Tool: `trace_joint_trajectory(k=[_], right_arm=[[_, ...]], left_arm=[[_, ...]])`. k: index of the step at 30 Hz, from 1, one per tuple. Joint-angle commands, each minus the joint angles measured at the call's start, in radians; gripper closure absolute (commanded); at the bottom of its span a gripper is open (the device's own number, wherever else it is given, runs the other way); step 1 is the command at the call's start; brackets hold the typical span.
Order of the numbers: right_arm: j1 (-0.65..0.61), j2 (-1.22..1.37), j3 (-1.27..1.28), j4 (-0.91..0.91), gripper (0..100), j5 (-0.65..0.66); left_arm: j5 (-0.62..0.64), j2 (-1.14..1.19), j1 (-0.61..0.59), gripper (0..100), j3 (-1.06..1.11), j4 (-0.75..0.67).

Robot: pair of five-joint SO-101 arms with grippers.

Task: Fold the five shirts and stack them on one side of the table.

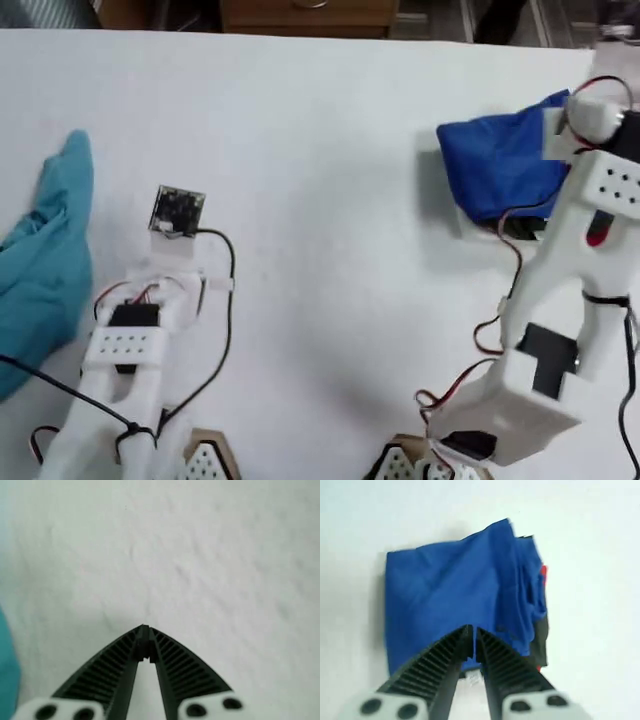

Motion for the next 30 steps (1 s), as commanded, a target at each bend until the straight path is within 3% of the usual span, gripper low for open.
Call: trace_joint_trajectory(k=[1, 4, 14, 20, 30], right_arm=[[0.038, 0.119, 0.049, -0.335, 97.8, 0.002], [0.041, 0.259, 0.038, -0.472, 97.8, 0.006], [0.136, 0.499, -0.083, -0.479, 97.8, 0.009], [0.213, 0.509, -0.089, -0.384, 97.8, 0.009], [0.197, 0.476, -0.144, -0.242, 97.8, 0.003]], left_arm=[[0.006, -0.023, 0.008, 97, 0.005, -0.023], [0.006, -0.023, 0.009, 97, 0.016, -0.044], [0.006, -0.023, 0.009, 97, 0.031, -0.051], [0.005, -0.023, 0.009, 97, 0.035, -0.051], [0.005, -0.023, 0.009, 97, 0.035, -0.051]])
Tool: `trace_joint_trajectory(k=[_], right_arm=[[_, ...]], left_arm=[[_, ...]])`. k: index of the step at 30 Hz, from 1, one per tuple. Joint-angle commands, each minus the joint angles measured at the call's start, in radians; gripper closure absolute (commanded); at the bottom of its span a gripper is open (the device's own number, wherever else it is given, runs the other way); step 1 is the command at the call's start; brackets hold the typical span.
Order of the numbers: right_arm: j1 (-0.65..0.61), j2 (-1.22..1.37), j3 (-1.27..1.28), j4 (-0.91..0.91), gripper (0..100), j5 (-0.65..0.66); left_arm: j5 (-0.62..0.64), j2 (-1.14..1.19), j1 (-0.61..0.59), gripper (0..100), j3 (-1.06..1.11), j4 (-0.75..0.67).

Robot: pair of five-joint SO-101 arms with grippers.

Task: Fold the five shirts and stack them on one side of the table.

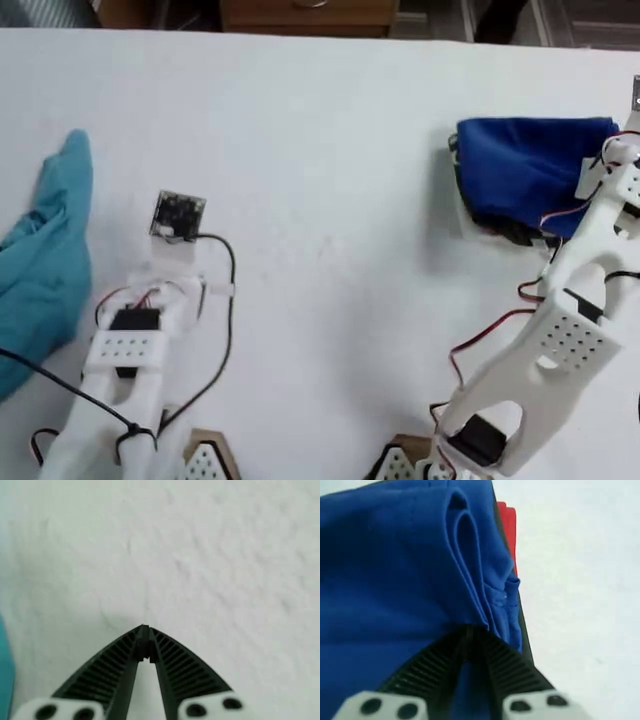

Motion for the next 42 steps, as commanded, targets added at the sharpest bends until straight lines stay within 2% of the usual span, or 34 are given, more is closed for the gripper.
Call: trace_joint_trajectory(k=[1, 6, 10, 16, 20, 25, 32, 42], right_arm=[[-0.002, -0.056, -0.097, 0.015, 97.8, 0.003], [-0.044, -0.136, -0.242, 0.013, 97.8, -0.006], [-0.107, -0.151, -0.336, -0.010, 97.8, -0.107], [-0.188, 0.015, -0.354, -0.303, 97.8, -0.137], [-0.179, 0.162, -0.361, -0.458, 97.8, -0.137], [-0.148, 0.272, -0.362, -0.486, 97.8, -0.137], [-0.093, 0.375, -0.362, -0.667, 97.8, -0.137], [-0.068, 0.447, -0.362, -0.677, 97.8, -0.135]], left_arm=[[0.005, -0.023, 0.009, 97, -0.001, -0.018], [0.005, -0.023, 0.009, 97, -0.001, -0.018], [0.005, -0.023, 0.009, 97, -0.001, -0.020], [0.005, -0.023, 0.011, 97, 0.008, -0.041], [0.005, -0.023, 0.011, 97, 0.008, -0.041], [0.002, -0.023, 0.011, 97, 0.012, -0.057], [0.000, -0.023, 0.011, 97, 0.013, -0.057], [-0.002, -0.023, 0.011, 97, 0.013, -0.054]])
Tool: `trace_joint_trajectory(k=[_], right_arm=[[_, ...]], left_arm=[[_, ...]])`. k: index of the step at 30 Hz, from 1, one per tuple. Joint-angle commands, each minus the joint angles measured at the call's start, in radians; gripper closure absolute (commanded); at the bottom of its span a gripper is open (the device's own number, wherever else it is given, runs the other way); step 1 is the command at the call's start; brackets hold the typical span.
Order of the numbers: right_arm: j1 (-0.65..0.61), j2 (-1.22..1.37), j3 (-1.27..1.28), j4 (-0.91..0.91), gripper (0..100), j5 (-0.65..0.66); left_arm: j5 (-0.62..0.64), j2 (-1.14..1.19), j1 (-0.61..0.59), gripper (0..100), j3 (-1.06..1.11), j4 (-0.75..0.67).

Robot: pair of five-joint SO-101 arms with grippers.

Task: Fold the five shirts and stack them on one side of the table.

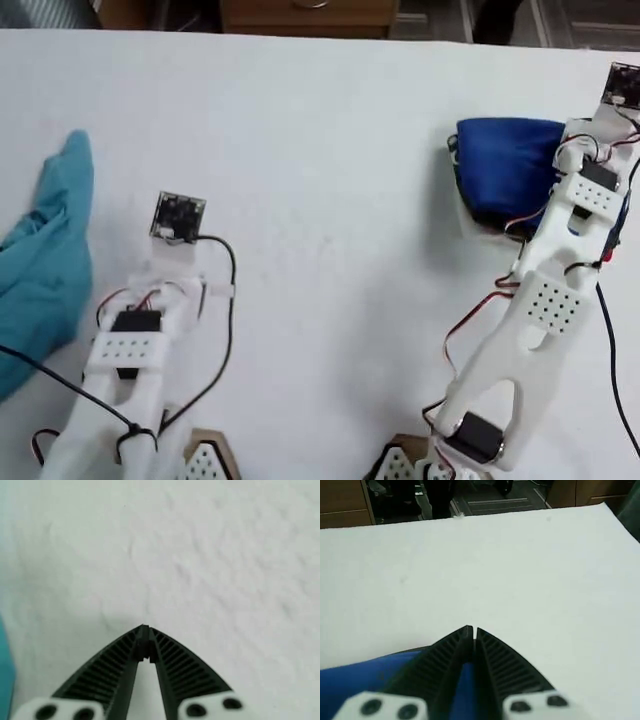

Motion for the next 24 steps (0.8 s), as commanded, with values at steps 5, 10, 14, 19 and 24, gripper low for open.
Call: trace_joint_trajectory(k=[5, 10, 14, 19, 24], right_arm=[[0.013, -0.079, -0.038, 0.007, 97.8, -0.017], [-0.013, -0.206, -0.038, 0.153, 97.8, -0.018], [-0.058, -0.326, -0.038, 0.239, 97.8, -0.020], [-0.073, -0.475, -0.038, 0.305, 97.8, -0.141], [-0.073, -0.559, -0.034, 0.452, 97.8, -0.166]], left_arm=[[-0.002, -0.023, 0.011, 97, -0.004, -0.014], [-0.002, -0.021, 0.011, 97, 0.001, -0.015], [-0.005, -0.021, 0.044, 97, 0.012, -0.020], [-0.006, -0.021, 0.046, 97, 0.012, -0.020], [-0.006, -0.021, 0.046, 97, 0.012, -0.020]])
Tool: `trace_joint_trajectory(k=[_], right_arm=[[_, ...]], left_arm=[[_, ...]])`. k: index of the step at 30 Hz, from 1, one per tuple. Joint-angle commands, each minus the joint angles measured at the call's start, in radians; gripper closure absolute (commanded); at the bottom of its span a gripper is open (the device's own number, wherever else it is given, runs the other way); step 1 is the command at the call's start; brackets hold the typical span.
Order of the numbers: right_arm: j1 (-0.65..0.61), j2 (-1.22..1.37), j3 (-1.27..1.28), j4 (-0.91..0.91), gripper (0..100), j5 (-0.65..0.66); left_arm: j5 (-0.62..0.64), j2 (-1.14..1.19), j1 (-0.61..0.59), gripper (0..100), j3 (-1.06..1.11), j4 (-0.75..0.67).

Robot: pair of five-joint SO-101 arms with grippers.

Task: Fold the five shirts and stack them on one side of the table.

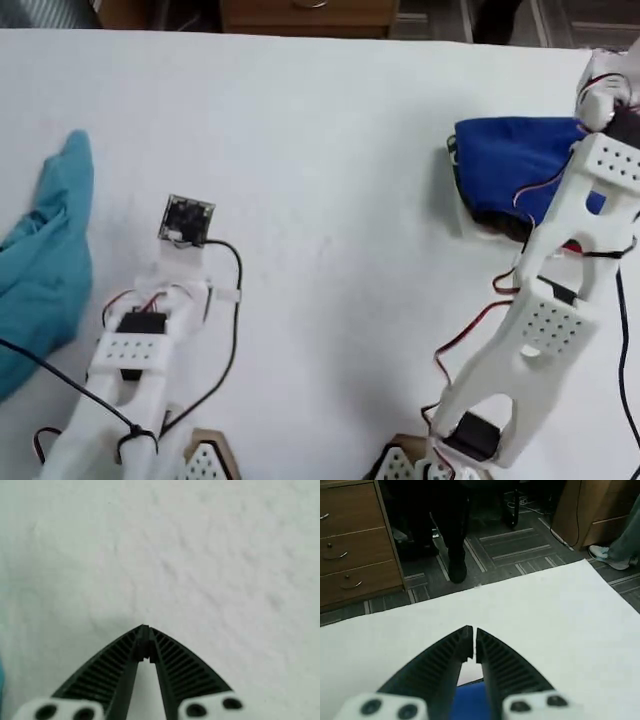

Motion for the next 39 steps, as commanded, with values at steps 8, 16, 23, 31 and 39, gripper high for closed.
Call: trace_joint_trajectory(k=[8, 16, 23, 31, 39], right_arm=[[0.024, 0.005, 0.051, 0.073, 97.8, -0.012], [0.054, 0.278, -0.032, -0.085, 97.8, -0.012], [0.061, 0.440, -0.183, -0.084, 97.8, -0.012], [0.048, 0.412, -0.414, 0.093, 97.8, -0.021], [0.008, 0.335, -0.628, 0.410, 97.8, -0.021]], left_arm=[[-0.006, -0.021, 0.009, 97, -0.002, -0.017], [-0.012, -0.021, 0.009, 97, -0.002, -0.017], [-0.048, -0.021, 0.015, 97, -0.001, -0.017], [-0.048, -0.021, 0.015, 97, -0.001, -0.017], [-0.048, -0.021, 0.015, 97, -0.001, -0.021]])
